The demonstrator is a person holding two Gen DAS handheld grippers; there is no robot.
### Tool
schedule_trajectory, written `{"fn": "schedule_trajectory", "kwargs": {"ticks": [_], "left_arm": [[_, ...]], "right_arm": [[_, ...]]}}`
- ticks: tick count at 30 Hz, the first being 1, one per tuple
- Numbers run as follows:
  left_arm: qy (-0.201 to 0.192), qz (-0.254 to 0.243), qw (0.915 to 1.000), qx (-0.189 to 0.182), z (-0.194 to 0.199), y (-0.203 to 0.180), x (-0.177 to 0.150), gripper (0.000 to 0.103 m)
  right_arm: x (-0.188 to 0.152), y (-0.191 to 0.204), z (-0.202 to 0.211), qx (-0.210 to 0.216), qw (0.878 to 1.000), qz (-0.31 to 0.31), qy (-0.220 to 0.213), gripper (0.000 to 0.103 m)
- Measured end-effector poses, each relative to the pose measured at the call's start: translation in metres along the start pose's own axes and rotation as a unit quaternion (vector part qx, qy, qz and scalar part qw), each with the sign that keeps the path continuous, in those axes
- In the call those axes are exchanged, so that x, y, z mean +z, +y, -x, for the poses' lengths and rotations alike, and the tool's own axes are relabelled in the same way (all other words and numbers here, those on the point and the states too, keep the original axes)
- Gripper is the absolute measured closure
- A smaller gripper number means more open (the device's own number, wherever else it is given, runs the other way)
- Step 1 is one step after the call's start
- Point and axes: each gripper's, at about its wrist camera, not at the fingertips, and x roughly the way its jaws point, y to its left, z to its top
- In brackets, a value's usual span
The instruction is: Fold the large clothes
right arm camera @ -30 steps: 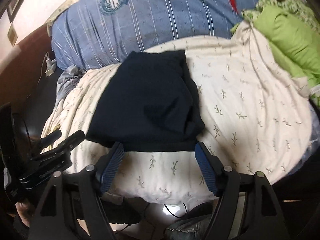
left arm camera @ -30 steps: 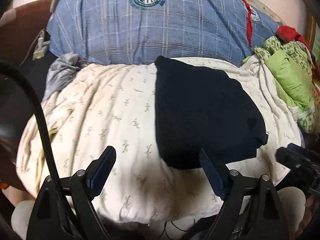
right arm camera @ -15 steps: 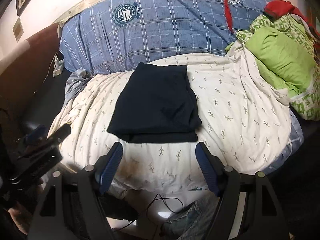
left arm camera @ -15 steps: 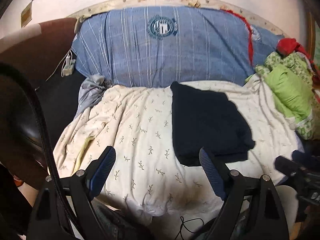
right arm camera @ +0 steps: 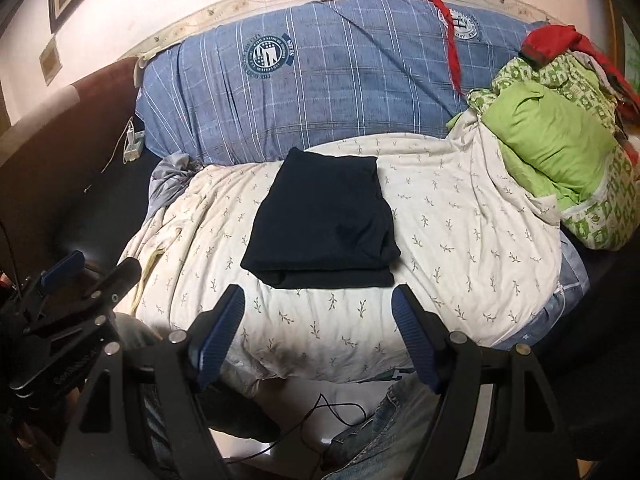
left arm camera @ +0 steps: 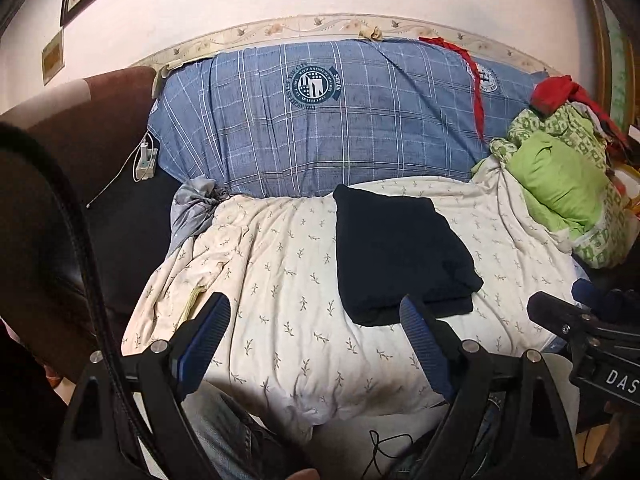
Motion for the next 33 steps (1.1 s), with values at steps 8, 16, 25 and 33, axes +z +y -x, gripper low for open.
{"fn": "schedule_trajectory", "kwargs": {"ticks": [8, 16, 25, 33], "left_arm": [[0.017, -0.008, 0.9998, 0.004, -0.011, 0.000, 0.002, 0.016], [0.025, -0.009, 0.9997, 0.000, -0.018, 0.002, 0.003, 0.016], [0.022, -0.008, 0.9997, 0.001, -0.017, 0.002, 0.003, 0.016], [0.030, -0.009, 0.9995, 0.003, -0.022, -0.006, 0.003, 0.016]], "right_arm": [[-0.001, -0.004, 0.002, -0.006, 1.000, -0.003, -0.003, 0.027], [0.001, -0.005, 0.000, -0.012, 1.000, -0.005, -0.002, 0.027], [0.003, -0.003, 0.004, -0.015, 1.000, 0.001, -0.008, 0.026], [0.008, -0.008, 0.001, -0.020, 1.000, 0.001, -0.003, 0.026]]}}
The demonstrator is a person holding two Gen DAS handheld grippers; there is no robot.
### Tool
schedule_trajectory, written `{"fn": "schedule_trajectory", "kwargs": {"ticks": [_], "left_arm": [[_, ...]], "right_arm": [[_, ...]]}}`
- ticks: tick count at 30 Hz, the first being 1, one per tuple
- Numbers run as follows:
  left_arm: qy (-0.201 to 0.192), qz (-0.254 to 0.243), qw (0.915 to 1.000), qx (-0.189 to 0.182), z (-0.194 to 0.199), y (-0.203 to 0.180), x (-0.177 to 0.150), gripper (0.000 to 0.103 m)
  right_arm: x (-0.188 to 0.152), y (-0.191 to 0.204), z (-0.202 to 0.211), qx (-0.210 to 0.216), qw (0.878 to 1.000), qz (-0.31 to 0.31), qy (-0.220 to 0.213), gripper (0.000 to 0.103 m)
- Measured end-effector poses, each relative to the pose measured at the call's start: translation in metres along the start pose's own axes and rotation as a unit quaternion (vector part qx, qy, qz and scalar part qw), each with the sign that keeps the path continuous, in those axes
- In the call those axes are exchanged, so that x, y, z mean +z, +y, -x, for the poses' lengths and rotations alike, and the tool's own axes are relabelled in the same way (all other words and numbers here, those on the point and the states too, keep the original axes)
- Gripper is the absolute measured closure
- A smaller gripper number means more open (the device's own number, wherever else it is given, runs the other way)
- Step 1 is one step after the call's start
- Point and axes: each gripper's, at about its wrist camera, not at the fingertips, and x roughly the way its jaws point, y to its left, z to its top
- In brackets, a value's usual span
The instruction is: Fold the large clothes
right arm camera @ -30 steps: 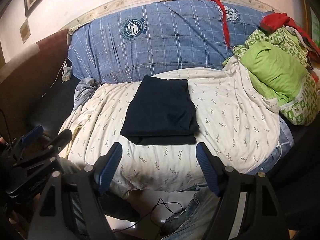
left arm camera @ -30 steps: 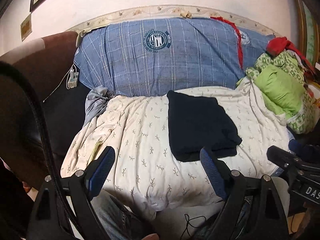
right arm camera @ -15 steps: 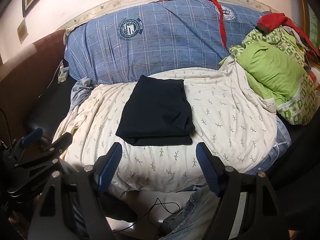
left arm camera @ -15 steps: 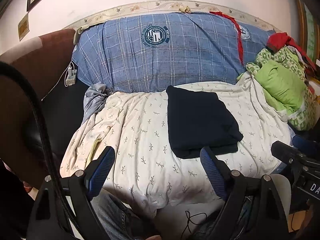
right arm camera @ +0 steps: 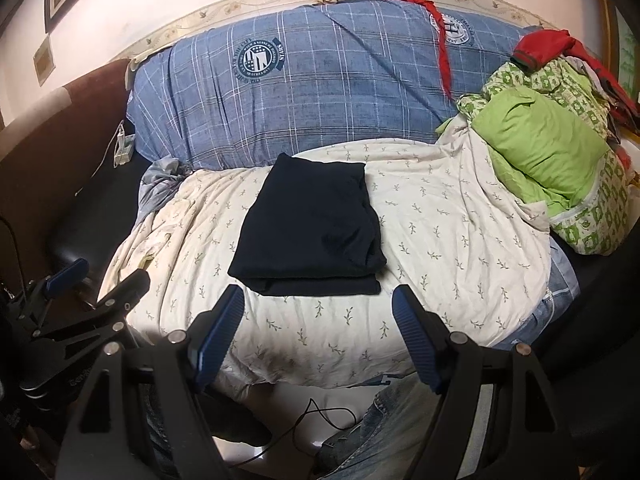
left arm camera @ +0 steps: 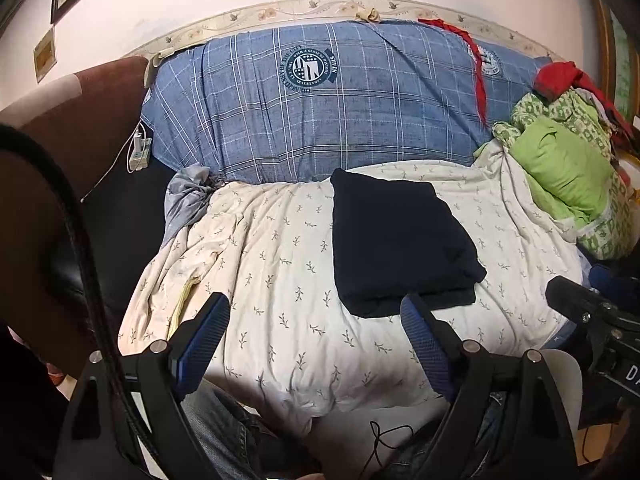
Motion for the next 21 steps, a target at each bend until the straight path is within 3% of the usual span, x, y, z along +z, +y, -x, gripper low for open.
{"fn": "schedule_trajectory", "kwargs": {"ticks": [21], "left_arm": [[-0.005, 0.001, 0.9999, 0.010, 0.0046, 0.0016, 0.0027, 0.015]], "right_arm": [[0.0010, 0.0074, 0.0018, 0.003, 1.000, 0.013, -0.002, 0.026]]}}
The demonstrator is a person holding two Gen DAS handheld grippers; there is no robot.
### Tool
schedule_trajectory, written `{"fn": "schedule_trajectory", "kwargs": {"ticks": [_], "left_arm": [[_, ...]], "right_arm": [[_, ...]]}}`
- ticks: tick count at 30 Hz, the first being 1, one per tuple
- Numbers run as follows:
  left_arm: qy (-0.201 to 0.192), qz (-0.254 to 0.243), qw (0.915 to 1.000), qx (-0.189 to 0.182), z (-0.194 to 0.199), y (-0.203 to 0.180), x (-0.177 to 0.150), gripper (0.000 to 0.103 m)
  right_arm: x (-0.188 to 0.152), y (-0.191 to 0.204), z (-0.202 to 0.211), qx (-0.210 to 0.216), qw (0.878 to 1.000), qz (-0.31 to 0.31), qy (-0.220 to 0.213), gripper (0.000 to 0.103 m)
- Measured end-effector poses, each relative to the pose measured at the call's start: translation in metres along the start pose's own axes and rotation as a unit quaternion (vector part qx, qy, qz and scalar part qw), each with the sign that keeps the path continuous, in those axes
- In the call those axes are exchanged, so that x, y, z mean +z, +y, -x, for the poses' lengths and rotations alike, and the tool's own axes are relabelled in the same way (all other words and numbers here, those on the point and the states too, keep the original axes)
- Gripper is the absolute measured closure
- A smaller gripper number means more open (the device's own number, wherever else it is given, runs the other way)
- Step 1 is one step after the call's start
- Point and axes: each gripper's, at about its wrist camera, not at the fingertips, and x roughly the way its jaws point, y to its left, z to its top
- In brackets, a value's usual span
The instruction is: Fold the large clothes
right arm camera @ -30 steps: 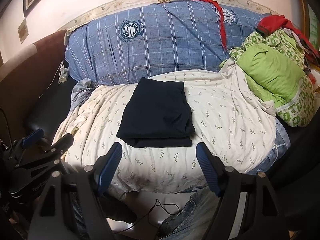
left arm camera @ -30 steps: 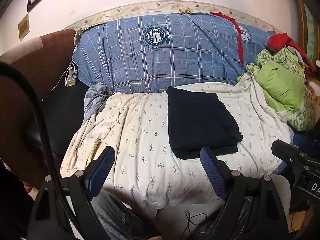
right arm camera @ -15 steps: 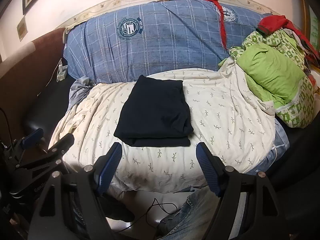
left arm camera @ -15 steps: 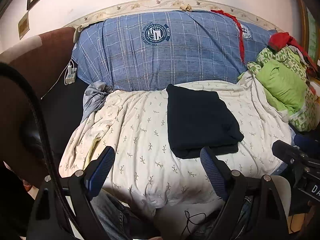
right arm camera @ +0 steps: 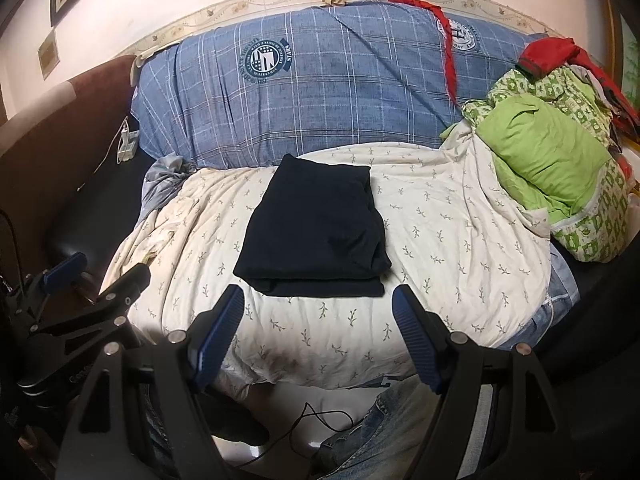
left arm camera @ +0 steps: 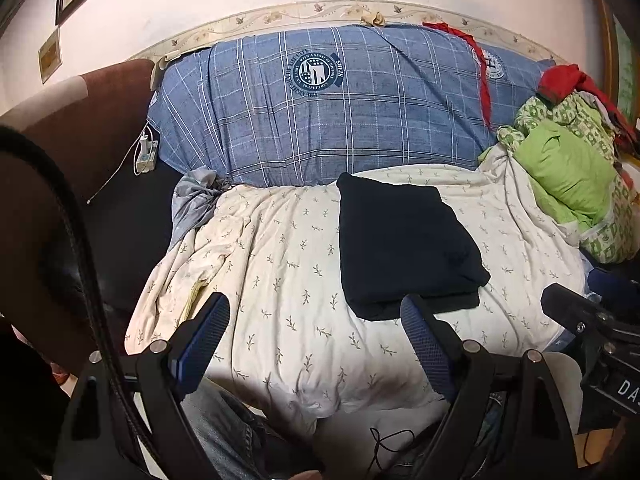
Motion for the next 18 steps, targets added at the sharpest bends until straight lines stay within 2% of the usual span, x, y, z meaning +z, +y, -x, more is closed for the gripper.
{"fn": "schedule_trajectory", "kwargs": {"ticks": [12, 15, 18], "left_arm": [[0.005, 0.001, 0.9999, 0.009, -0.0034, -0.0004, -0.0007, 0.015], [-0.014, -0.004, 0.9999, 0.007, -0.0005, -0.0021, -0.0023, 0.015], [-0.016, -0.002, 0.9998, 0.010, -0.0005, -0.0027, -0.0027, 0.015]], "right_arm": [[0.0004, -0.0054, -0.0029, 0.003, 1.000, -0.003, 0.003, 0.026], [0.0002, -0.0056, -0.0028, 0.002, 1.000, -0.001, 0.003, 0.026], [0.0003, -0.0061, -0.0034, 0.004, 1.000, -0.003, 0.002, 0.026]]}}
